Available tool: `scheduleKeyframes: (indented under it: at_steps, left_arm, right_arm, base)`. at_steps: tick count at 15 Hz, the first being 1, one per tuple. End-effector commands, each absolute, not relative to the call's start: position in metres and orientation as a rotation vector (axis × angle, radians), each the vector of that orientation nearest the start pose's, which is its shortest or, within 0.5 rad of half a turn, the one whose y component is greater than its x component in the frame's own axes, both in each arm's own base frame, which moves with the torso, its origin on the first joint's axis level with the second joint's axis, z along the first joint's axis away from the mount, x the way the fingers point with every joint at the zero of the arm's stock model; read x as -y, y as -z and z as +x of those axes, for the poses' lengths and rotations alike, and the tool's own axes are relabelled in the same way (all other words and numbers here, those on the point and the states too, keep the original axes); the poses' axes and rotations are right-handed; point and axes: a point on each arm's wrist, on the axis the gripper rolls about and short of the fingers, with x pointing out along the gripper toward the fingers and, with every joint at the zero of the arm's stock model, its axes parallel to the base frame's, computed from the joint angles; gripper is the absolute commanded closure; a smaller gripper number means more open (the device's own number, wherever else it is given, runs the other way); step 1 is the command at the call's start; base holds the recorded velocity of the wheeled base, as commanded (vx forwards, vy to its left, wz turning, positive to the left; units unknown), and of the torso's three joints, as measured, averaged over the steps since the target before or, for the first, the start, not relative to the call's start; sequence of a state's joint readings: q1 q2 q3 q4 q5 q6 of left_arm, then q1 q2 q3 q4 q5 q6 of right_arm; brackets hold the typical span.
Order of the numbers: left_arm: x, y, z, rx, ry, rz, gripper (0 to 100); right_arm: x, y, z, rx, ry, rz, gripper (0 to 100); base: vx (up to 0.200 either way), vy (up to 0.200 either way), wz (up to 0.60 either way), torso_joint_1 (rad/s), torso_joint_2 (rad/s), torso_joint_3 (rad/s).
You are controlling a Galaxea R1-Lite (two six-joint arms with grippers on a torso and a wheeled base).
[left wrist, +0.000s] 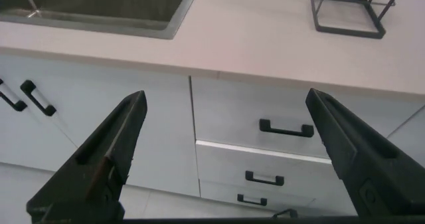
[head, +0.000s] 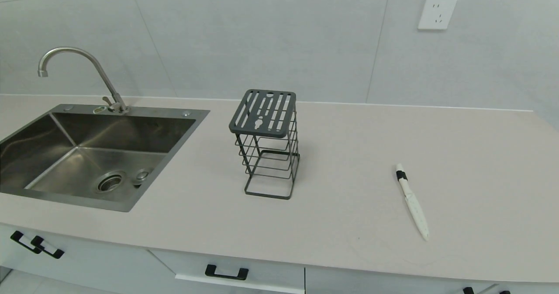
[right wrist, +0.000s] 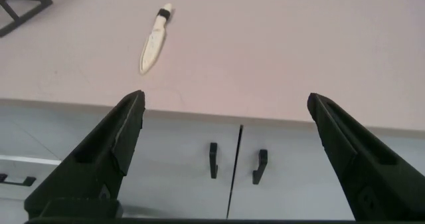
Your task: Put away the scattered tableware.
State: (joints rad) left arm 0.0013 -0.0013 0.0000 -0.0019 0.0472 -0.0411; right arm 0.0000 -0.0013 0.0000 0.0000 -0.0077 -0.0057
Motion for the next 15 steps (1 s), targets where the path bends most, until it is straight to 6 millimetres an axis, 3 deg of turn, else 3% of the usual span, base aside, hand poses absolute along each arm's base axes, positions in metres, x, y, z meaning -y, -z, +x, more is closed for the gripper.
scheduleKeyframes:
  at_steps: [1, 3, 6, 9, 15]
  left_arm:
    - [-0.0010, -0.0758, -0.0228, 0.004, -0.049, -0.041, 0]
    - [-0.0011, -0.0758, -0.0228, 0.004, -0.051, -0.041, 0]
    - [-0.0011, -0.0758, -0.0228, 0.004, -0.051, -0.043, 0]
    - [-0.0011, -0.0758, -0.0228, 0.004, -0.051, -0.043, 0]
    - [-0.0011, -0.0758, -0.0228, 0.004, -0.051, -0.043, 0]
  right_arm:
    - [0.0002, -0.0755, -0.0228, 0.000, 0.008, -0.006, 0]
    - [0.0002, -0.0755, -0.0228, 0.000, 0.008, -0.006, 0]
    - [0.0002, -0.0755, -0.0228, 0.000, 0.008, -0.006, 0]
    - [0.0002, -0.0755, -0.0228, 0.000, 0.008, -0.006, 0]
    - [0.0002, -0.0755, -0.0228, 0.000, 0.008, -0.006, 0]
  base:
    - [0.000, 0.000, -0.60, 0.310, -0.59, -0.295]
    - [0.000, 0.000, -0.60, 0.317, -0.61, -0.300]
    - [0.000, 0.000, 0.00, 0.243, -0.47, -0.224]
    - [0.000, 0.000, 0.00, 0.050, -0.08, -0.044]
    - [0.167, 0.000, 0.00, 0.000, -0.01, -0.003]
